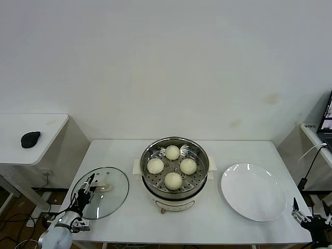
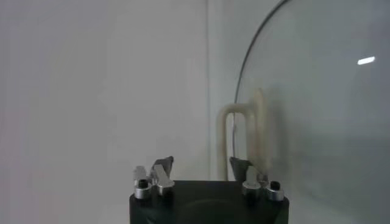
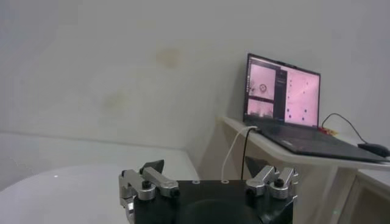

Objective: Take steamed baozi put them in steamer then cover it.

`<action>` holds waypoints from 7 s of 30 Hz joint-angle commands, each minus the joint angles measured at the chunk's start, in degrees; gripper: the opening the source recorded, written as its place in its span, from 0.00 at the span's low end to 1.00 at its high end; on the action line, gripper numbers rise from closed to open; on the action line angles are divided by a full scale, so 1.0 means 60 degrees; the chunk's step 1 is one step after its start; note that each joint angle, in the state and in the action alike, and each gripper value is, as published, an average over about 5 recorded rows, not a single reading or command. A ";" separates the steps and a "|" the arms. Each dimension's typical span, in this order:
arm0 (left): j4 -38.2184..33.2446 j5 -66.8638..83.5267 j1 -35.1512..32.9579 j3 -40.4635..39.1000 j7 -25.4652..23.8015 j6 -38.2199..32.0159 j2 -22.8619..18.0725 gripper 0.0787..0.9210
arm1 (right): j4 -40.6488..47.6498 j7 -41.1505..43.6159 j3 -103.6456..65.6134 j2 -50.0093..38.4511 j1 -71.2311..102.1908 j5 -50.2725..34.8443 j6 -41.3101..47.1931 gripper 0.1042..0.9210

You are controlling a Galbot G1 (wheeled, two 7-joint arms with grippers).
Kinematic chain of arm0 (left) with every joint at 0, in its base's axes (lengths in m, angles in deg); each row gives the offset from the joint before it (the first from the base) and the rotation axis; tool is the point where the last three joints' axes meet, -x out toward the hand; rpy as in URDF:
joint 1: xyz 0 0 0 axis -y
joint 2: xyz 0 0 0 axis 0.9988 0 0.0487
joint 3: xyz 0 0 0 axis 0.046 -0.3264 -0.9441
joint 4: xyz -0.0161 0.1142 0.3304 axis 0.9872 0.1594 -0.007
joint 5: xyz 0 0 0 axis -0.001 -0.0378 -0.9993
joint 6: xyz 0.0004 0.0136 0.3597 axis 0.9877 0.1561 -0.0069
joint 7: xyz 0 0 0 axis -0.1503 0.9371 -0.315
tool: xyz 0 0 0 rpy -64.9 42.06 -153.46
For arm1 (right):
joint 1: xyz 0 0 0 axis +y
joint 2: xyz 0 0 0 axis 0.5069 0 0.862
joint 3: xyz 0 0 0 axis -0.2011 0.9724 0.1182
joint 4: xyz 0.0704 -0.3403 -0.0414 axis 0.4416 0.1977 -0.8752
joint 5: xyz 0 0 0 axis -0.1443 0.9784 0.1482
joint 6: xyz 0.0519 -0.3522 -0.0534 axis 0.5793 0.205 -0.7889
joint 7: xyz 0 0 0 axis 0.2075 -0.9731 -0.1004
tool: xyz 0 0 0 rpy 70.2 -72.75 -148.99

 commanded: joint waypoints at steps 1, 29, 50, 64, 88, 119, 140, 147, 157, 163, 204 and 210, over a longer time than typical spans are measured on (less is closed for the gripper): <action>0.0503 0.0063 0.0301 -0.0059 0.0072 -0.0066 -0.0049 0.44 | 0.0045 0.0005 0.0112 0.0034 0.0014 0.0048 -0.0024 0.88; -0.3623 0.0575 -0.2057 0.1380 0.0196 0.0889 0.0160 0.08 | -0.0043 0.0094 0.0331 -0.0133 0.0093 0.0169 -0.0127 0.88; -0.7865 0.2095 -0.1693 0.0667 -0.3001 0.3623 0.1823 0.08 | -0.0252 0.0177 0.1334 0.0026 0.0089 0.0851 -0.0292 0.88; -0.7157 -0.0626 0.1603 -0.3528 -0.4664 0.5038 -0.0029 0.08 | 0.0289 0.0056 0.2002 0.0318 -0.0472 0.2300 -0.0482 0.88; -0.5562 -0.2925 0.2079 -0.4933 -0.5322 0.5515 -0.3710 0.08 | 0.0600 -0.0030 0.2138 0.0485 -0.0562 0.2582 -0.0659 0.88; -0.4726 -0.3722 0.1835 -0.4901 -0.5252 0.5276 -0.4165 0.08 | 0.0850 -0.0149 0.2171 0.0401 -0.0604 0.2547 -0.0862 0.88; -0.4783 -0.3803 0.1687 -0.4821 -0.5194 0.5214 -0.4209 0.08 | 0.0866 -0.0118 0.2211 0.0357 -0.0568 0.2584 -0.0889 0.88; -0.5369 -0.3720 0.1376 -0.4802 -0.5188 0.5213 -0.4016 0.16 | 0.0825 -0.0120 0.2256 0.0377 -0.0543 0.2614 -0.0889 0.88; -0.7843 -0.2245 -0.0137 -0.4760 -0.4848 0.5169 -0.2999 0.51 | 0.0773 -0.0116 0.2242 0.0373 -0.0453 0.2628 -0.0901 0.88; -0.9988 0.0140 -0.2209 -0.3800 -0.4159 0.5110 -0.2195 0.71 | 0.0712 -0.0106 0.2217 0.0140 -0.0316 0.2470 -0.0944 0.88; -0.8172 1.4068 -0.7541 0.0207 -0.0542 -0.0028 -0.1953 0.88 | -0.1125 -0.0359 0.4831 -0.1586 0.2421 0.0020 -0.0959 0.88; -0.7910 1.3804 -0.7484 0.0190 -0.0693 0.0065 -0.1970 0.88 | -0.1130 -0.0506 0.4881 -0.1514 0.2402 0.0183 -0.0932 0.88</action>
